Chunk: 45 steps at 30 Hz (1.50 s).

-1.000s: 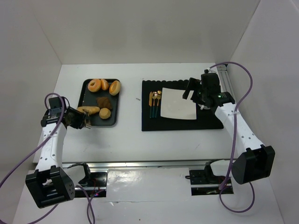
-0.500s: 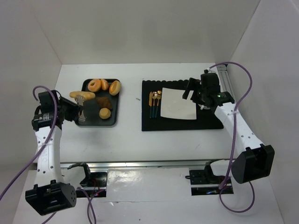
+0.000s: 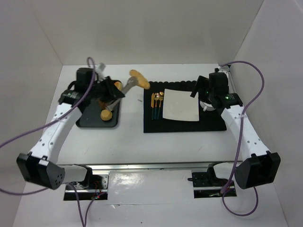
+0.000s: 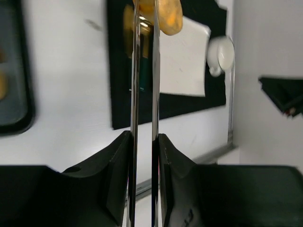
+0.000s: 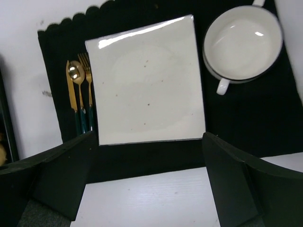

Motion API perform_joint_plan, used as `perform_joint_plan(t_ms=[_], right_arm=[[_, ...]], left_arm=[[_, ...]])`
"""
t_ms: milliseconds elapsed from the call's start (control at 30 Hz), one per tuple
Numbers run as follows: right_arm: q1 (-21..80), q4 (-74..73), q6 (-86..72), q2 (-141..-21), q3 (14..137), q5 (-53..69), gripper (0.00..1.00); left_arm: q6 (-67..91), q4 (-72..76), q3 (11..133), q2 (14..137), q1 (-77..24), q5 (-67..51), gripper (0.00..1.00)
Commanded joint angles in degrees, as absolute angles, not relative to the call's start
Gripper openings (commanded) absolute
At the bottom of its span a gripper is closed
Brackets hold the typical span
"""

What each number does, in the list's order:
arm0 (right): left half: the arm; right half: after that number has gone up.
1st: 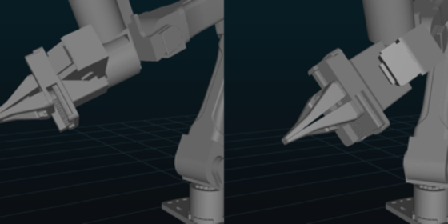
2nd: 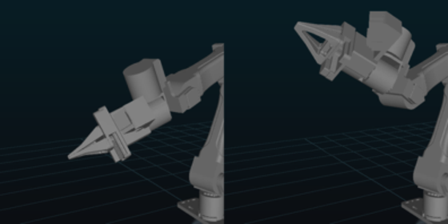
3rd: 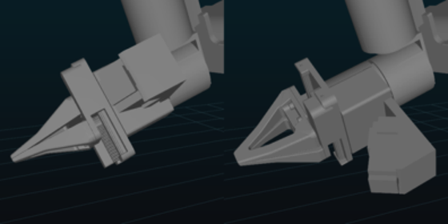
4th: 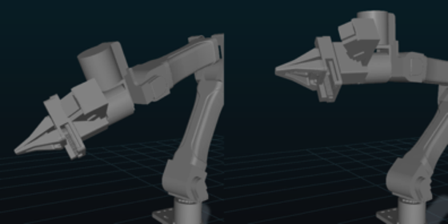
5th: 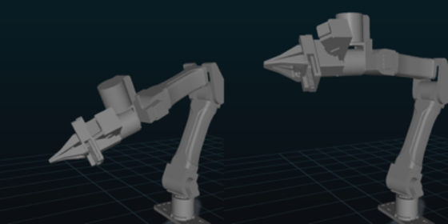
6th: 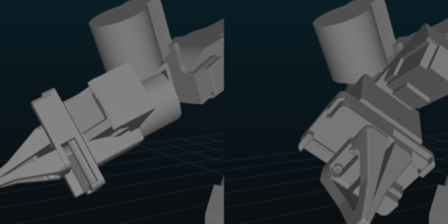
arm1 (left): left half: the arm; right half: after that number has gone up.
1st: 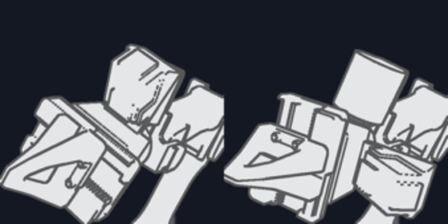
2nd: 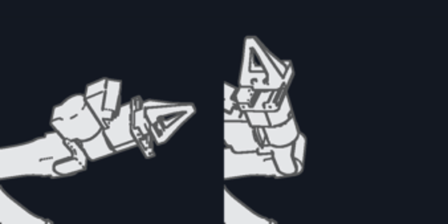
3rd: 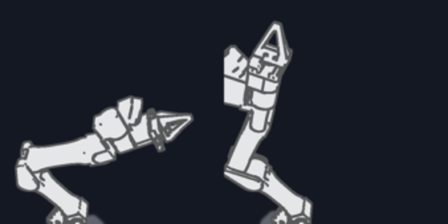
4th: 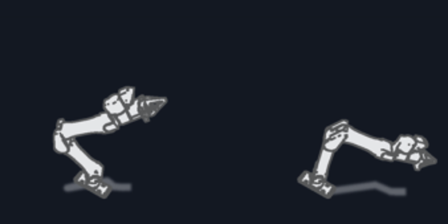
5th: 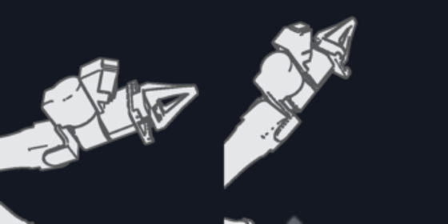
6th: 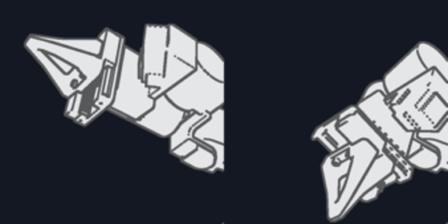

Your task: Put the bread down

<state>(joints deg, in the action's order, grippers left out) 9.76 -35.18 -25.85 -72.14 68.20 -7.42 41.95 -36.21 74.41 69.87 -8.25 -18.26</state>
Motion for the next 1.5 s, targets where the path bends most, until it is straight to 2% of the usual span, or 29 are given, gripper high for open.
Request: perform_joint_plan(t_ms=[0, 333, 567, 700, 767, 800, 933, 1067, 1300, 1467], right_arm=[[8.5, -35.6, -25.5, -66.8, 71.9, -12.0, 0.99], [7.5, -38.0, -26.1, -57.3, 71.9, -20.7, 0.99], [6.9, -40.0, -26.1, -57.8, 72.4, -21.3, 0.99], [6.9, -40.0, -26.1, -58.4, 72.4, -20.0, 0.99], [6.9, -40.0, -26.1, -58.4, 72.4, -20.0, 0.99], [6.9, -40.0, -26.1, -58.9, 72.4, -20.0, 0.99], [6.3, -39.5, -26.1, -58.9, 72.4, -19.4, 0.99], [6.3, -39.5, -26.6, -59.4, 71.9, -18.3, 0.99], [6.3, -38.9, -26.6, -59.4, 71.9, -17.2, 0.99], [6.3, -38.9, -26.6, -59.4, 71.9, -17.2, 0.99]], left_arm=[[37.2, -29.0, 78.7, 75.8, -17.0, -22.2, 0.00], [38.2, -17.0, 86.7, 97.9, -30.6, -26.9, 0.00], [39.6, -9.8, 89.9, 107.9, -31.3, -30.2, 0.00], [40.7, -10.9, 92.0, 112.6, -31.3, -30.8, 0.00], [40.7, -13.3, 93.3, 113.3, -31.8, -29.7, 0.12], [40.7, -14.1, 93.3, 113.3, -31.8, -29.0, 0.28], [38.5, -17.4, 93.3, 112.1, -32.3, -25.4, 0.59], [37.3, -19.7, 93.3, 110.2, -32.3, -24.0, 0.65], [35.3, -24.6, 94.7, 106.1, -32.3, -19.7, 0.65], [31.9, -32.7, 98.4, 99.5, -33.4, -9.7, 0.57]])
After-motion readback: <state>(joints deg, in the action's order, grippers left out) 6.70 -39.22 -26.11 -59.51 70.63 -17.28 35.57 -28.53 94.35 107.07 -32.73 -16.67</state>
